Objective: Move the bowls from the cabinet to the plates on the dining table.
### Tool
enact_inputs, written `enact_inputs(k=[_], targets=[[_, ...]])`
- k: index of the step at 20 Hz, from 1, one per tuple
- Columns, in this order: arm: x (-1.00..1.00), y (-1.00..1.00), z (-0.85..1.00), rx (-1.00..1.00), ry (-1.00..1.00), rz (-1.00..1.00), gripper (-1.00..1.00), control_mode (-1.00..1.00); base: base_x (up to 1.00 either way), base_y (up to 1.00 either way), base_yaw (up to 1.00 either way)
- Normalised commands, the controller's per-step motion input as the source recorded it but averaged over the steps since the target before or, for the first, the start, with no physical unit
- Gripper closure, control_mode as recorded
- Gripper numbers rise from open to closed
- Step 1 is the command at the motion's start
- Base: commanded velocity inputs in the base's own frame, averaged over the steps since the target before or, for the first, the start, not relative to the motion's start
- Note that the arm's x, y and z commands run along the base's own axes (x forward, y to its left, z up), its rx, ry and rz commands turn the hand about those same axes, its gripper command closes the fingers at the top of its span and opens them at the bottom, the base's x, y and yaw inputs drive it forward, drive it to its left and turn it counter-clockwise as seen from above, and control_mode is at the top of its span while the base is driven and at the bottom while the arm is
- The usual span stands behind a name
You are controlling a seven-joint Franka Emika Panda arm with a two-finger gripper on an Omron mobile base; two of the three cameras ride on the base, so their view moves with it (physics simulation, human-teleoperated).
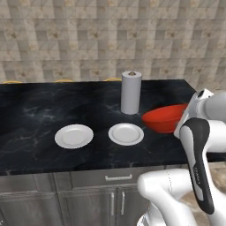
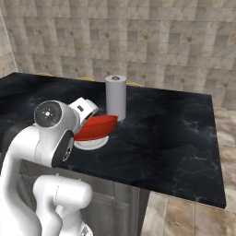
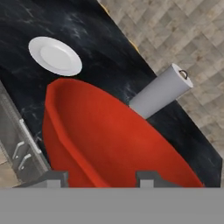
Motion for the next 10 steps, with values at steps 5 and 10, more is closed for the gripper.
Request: enact_inputs(k=[5, 10], targets=[[0.00, 0.03, -0.24, 0.00, -0.02, 0.00, 1.00, -1.00, 0.00, 0.00, 0.00], [0.00, 0.00, -0.19, 0.00, -0.16, 0.00, 1.00, -1.00, 0.00, 0.00, 0.00]])
